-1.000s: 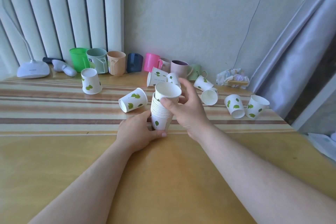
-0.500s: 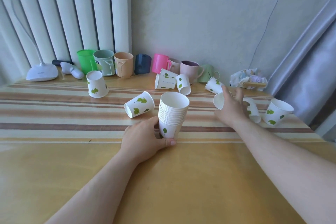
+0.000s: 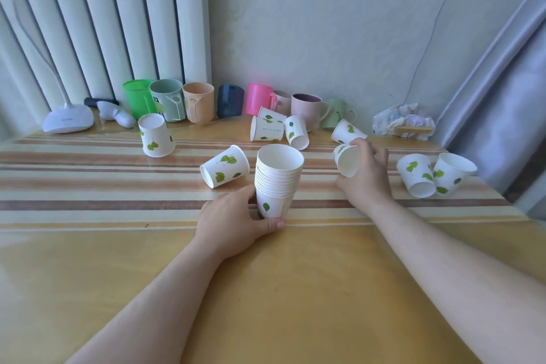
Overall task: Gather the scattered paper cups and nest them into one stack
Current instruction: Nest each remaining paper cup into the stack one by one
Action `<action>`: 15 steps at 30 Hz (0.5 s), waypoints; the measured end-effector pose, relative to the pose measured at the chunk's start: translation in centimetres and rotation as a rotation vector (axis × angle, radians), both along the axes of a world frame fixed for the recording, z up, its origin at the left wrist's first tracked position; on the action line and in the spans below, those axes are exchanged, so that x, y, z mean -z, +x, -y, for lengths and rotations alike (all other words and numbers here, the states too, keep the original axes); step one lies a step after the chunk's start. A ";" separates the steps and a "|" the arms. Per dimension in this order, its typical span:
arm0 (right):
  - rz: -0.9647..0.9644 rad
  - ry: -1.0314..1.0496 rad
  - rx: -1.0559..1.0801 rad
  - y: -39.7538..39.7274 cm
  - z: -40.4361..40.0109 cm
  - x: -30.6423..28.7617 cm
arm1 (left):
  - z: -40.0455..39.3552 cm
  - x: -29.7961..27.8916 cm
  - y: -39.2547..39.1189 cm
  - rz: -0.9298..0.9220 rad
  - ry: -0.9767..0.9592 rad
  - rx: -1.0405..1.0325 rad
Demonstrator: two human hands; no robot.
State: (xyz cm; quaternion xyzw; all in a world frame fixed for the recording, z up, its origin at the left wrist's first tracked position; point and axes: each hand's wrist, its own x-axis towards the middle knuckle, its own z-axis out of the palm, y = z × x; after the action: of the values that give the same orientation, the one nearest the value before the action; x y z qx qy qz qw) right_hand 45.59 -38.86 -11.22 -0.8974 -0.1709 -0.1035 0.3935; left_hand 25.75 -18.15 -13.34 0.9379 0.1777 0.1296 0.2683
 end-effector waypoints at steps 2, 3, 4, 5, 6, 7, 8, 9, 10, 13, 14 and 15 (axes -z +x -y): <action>-0.033 0.076 -0.018 -1.6 0.5 -1.3 | 0.1 -0.1 -0.1 0.001 -0.008 -0.004; -0.075 0.092 -0.036 -2.2 0.8 -2.1 | 0.1 -0.1 -0.2 0.004 -0.022 -0.005; -0.134 0.095 -0.069 -2.9 1.1 -3.0 | 0.0 -0.1 -0.2 0.007 -0.040 -0.004; -0.198 0.087 -0.112 -3.6 1.4 -3.8 | 0.0 -0.1 -0.2 0.010 -0.059 -0.003; -0.246 0.077 -0.159 -4.3 1.7 -4.5 | -0.1 -0.1 -0.3 0.011 -0.072 -0.001; -0.264 0.054 -0.189 -4.7 1.8 -4.9 | -0.1 -0.1 -0.4 0.009 -0.082 0.001; -0.247 0.007 -0.197 -5.2 1.9 -5.1 | -0.1 -0.1 -0.5 0.007 -0.088 0.003; -0.208 -0.068 -0.193 -5.7 1.9 -5.1 | -0.1 -0.1 -0.5 0.005 -0.089 0.005; -0.175 -0.144 -0.191 -6.2 1.8 -4.8 | 0.0 -0.1 -0.6 0.004 -0.085 0.006; -0.180 -0.156 -0.200 -7.6 1.5 -2.8 | 0.2 -0.4 -0.8 0.002 -0.064 0.010; -0.208 -0.099 -0.195 -8.1 1.4 -2.2 | 0.2 -0.5 -0.8 0.000 -0.055 0.011; -0.238 -0.030 -0.183 -8.4 1.2 -1.5 | 0.3 -0.5 -0.8 -0.001 -0.048 0.013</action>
State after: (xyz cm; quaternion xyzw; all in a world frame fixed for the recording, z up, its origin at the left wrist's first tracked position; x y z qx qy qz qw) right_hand 37.18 -40.09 -9.76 -0.8896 -0.2057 0.0426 0.4055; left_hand 24.93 -18.41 -12.79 0.9324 0.1746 0.1231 0.2916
